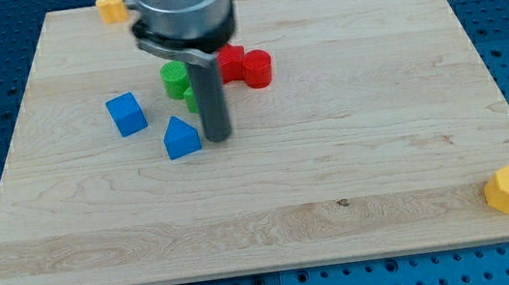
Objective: Move the yellow hexagon a bit up
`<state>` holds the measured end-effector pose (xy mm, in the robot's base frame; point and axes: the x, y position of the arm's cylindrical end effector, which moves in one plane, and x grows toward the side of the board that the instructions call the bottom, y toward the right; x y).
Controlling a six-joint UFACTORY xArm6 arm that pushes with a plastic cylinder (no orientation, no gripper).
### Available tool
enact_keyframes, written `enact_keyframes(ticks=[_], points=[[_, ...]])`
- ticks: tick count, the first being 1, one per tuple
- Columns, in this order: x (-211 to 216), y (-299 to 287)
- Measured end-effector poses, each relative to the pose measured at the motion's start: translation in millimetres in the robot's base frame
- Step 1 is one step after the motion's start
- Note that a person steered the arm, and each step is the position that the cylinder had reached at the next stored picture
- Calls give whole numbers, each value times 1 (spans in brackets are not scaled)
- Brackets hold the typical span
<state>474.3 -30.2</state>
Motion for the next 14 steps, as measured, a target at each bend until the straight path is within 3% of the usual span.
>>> enact_keyframes(ticks=[4,7,10,12,14], points=[[29,28],[144,155],[144,282],[143,289],[108,260]])
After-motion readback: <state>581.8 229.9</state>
